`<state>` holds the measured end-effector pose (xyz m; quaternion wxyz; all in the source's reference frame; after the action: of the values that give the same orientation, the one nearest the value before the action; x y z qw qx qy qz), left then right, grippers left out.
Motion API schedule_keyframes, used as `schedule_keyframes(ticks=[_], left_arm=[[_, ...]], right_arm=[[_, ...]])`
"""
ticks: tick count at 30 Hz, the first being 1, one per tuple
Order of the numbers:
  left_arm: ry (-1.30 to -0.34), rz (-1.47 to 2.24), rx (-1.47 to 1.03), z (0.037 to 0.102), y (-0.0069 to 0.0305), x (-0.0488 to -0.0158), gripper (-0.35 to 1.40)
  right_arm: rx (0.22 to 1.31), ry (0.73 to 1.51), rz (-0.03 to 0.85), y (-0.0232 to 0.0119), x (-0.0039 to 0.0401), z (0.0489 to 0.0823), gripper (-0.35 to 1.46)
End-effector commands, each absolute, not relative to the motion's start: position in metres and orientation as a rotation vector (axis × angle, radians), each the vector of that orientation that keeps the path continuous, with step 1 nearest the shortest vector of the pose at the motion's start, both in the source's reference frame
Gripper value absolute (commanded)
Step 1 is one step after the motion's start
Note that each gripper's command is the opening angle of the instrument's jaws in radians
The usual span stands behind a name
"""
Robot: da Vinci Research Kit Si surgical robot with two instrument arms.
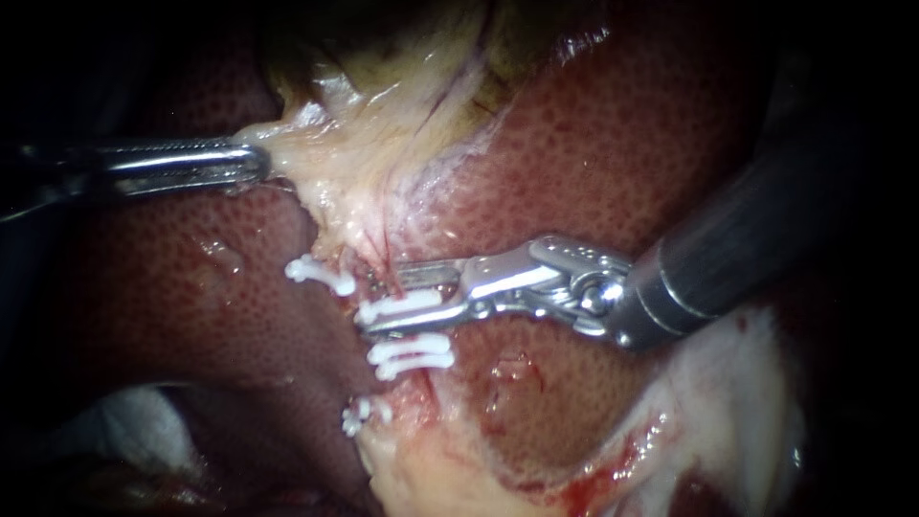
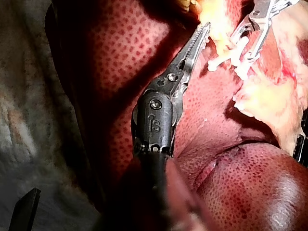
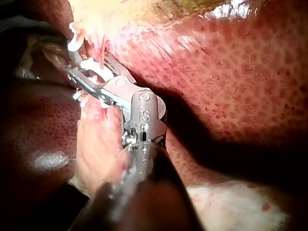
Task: Going back third clip right tube
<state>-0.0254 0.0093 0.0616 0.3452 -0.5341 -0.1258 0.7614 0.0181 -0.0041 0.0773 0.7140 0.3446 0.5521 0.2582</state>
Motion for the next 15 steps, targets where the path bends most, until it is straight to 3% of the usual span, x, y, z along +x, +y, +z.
schedule_keyframes(ticks=[1,6,15], left_arm=[[-0.327,1.977,-1.387,0.0616,0.0093,-0.0254,-0.35],[-0.327,1.977,-1.387,0.0616,0.0093,-0.0254,-0.35],[-0.327,1.978,-1.388,0.0618,0.0093,-0.0253,-0.35]], right_arm=[[0.753,1.229,0.555,-0.0041,0.0175,0.0771,0.49],[0.685,1.262,0.451,-0.0039,0.0141,0.0762,0.49],[0.660,1.282,0.393,-0.0023,0.0084,0.0725,0.49]])
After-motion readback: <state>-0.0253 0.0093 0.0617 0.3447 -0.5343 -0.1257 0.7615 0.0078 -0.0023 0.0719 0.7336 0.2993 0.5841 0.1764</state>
